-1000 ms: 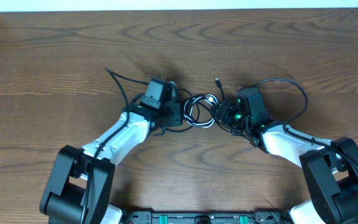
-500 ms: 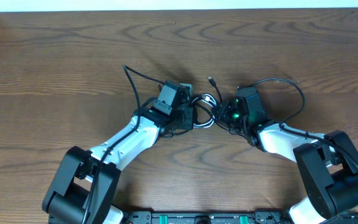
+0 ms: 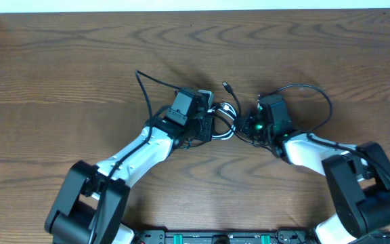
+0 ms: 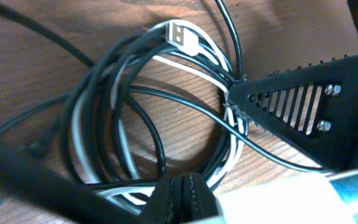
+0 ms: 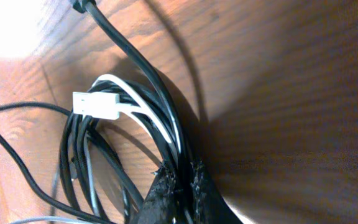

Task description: Untangle cables

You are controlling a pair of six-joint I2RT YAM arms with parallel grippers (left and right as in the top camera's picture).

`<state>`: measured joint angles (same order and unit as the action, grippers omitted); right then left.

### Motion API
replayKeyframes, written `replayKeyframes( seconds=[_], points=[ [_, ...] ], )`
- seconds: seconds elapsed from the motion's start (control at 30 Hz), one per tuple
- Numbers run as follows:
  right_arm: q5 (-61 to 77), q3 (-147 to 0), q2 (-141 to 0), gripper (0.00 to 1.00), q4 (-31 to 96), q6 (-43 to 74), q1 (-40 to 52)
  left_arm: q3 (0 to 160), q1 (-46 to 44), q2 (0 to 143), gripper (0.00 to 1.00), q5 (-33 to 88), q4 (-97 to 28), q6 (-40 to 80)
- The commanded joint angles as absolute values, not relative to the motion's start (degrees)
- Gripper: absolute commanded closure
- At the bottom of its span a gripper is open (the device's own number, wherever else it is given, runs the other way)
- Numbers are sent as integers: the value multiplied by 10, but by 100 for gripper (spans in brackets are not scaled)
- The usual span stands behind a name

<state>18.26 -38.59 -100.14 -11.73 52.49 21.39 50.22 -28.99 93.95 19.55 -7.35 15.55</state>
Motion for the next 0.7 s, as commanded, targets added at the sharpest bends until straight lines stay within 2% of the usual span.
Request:
replayKeyframes(
  seconds=[0.0,0.17,0.37,0.5,0.6,0.67],
  points=[
    [133,-386,-952,99,-57,432,172,509,-255,893,93,199,-79,137],
    [66,-386,-841,99,41,302,112,509,-193,876,92,199,-97,138],
    [124,-386,-757,99,53,166,98,509,-171,878,92,199,-117,160],
    [257,-386,-749,99,52,70,98,509,-172,877,64,199,-117,166],
    [282,-386,-750,99,93,18,98,509,-171,877,40,199,-117,166],
    [273,-386,-750,99,114,4,98,509,-171,877,33,199,-117,166]
  ],
)
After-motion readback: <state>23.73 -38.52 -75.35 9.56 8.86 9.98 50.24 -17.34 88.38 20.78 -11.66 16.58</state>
